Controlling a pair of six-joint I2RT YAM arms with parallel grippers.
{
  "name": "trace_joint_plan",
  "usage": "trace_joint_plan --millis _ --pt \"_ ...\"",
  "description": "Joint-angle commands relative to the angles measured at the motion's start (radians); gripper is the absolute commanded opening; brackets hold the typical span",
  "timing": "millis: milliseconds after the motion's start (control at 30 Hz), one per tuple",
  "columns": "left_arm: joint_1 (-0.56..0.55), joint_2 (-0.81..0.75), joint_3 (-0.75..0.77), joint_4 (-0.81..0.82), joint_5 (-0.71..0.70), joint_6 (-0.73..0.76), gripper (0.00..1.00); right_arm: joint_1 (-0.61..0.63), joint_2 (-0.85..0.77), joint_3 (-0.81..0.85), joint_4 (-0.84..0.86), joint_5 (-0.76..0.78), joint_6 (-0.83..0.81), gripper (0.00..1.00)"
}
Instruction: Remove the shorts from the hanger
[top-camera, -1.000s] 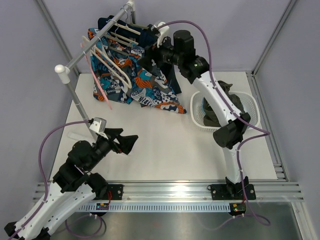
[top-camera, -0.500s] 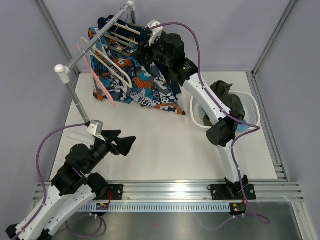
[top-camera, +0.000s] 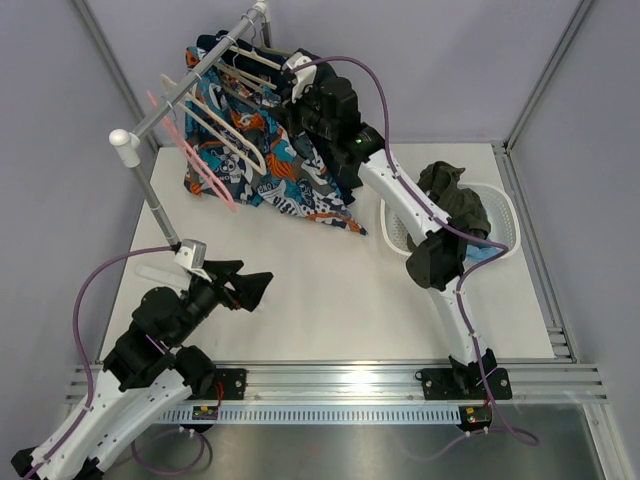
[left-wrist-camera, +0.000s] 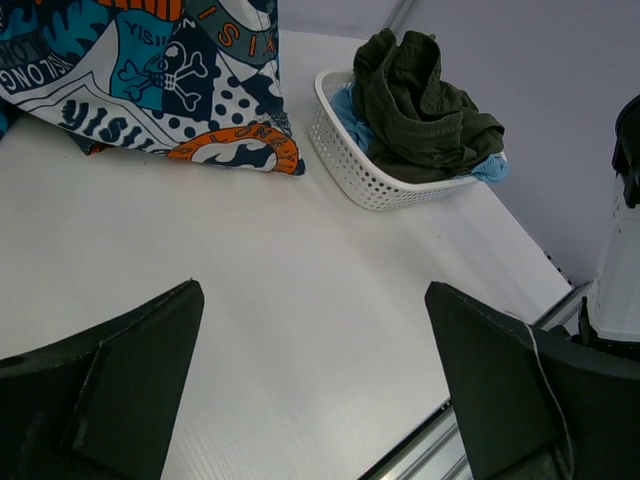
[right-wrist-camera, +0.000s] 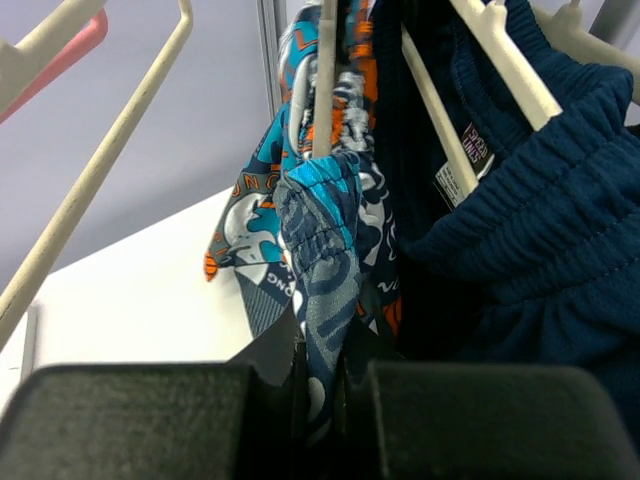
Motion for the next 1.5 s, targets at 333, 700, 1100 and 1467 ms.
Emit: trace_joint_plan --millis 333,700,1100,1467 --pt "0.000 0.011 0.028 0.056 -0.001 -0.016 0.99 -0.002 -0.133 0.078 0.150 -0.062 0.122 0.00" --pt "0.000 0.003 0.028 0.042 -0.024 -0.019 0.99 -0.040 -0.224 -0.053 0.058 -0.149 0.128 0.00" --pt "0.000 0.046 0.068 0.029 -0.012 0.086 0.99 -0.226 -0.553 -0.499 -0.190 -0.518 -0.068 0.00" --pt "0.000 0.243 0.114 0.097 0.158 0.329 0.95 -0.255 -0.899 -1.069 -0.630 -0.674 -0.524 0.00"
